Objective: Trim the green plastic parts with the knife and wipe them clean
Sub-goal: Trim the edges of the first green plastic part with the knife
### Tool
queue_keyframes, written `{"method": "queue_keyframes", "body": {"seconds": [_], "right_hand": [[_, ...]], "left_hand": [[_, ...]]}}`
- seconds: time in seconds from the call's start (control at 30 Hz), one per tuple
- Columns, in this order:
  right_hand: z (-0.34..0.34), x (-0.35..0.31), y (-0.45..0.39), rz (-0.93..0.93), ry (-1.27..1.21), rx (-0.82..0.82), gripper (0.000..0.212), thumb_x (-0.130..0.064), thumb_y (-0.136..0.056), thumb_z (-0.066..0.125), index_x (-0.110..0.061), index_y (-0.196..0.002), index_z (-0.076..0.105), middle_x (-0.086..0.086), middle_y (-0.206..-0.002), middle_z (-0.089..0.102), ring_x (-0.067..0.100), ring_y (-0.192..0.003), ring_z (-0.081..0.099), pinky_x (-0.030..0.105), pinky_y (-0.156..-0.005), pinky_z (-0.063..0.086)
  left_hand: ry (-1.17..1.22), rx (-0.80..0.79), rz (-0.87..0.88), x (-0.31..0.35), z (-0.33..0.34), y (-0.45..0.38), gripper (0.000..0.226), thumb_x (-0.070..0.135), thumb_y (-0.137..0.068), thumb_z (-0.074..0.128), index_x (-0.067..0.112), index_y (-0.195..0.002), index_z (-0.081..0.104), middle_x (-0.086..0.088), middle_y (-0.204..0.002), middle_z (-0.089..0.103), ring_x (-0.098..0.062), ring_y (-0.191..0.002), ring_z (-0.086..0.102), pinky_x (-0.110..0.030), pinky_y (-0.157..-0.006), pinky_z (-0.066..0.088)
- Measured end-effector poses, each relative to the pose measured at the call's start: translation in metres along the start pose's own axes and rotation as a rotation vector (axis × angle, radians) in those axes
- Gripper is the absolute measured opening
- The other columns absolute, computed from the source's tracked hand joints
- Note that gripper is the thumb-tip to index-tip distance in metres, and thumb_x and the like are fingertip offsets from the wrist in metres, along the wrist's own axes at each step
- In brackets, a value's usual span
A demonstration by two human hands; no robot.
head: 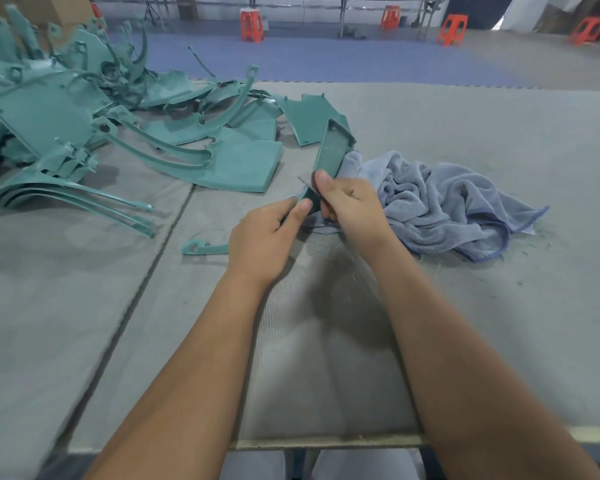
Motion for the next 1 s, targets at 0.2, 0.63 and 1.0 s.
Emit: {"method": "queue_keyframes", "body": {"seconds": [0.2,0.63,1.0], "right_hand": [[-0.012,-0.028,-0.014,-0.029,-0.101,0.114,0.049,-0.049,-0.098,0.041,-0.013,-0.066,0.049,-0.008,-0.05,0.037,0.01,-0.05,0.031,0.02,-0.048,0.026],[-0.014,-0.025,-0.009,-0.015,0.262,0.042,0.053,-0.055,-0.093,0.047,-0.015,-0.059,0.037,0.003,-0.058,0.035,0.017,-0.057,0.032,0.035,-0.061,0.026],[-0.026,0.004,0.032,0.071,0.226,0.077,0.055,-0.052,-0.091,0.039,-0.011,-0.062,0.063,-0.001,-0.058,0.059,0.017,-0.061,0.054,0.038,-0.065,0.044]], "left_hand": [[-0.033,-0.005,0.006,-0.001,0.0,0.0,0.047,0.061,-0.094,0.034,0.022,-0.068,0.044,0.011,-0.056,0.045,-0.011,-0.057,0.042,-0.031,-0.052,0.028],[-0.008,-0.036,-0.005,-0.001,-0.001,-0.001,0.042,0.056,-0.095,0.038,0.03,-0.062,0.044,0.01,-0.052,0.044,-0.011,-0.054,0.04,-0.032,-0.052,0.026],[-0.222,0.135,0.124,0.008,-0.003,0.001,0.042,0.042,-0.101,0.04,0.032,-0.061,0.03,0.009,-0.056,0.038,-0.017,-0.061,0.04,-0.031,-0.048,0.023]]}}
Point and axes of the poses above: each hand's wrist, its own y-axis away from the middle knuckle, its own z-axis out of the palm, x = y × z, the point moved 2 cm from there along -y, towards the middle knuckle
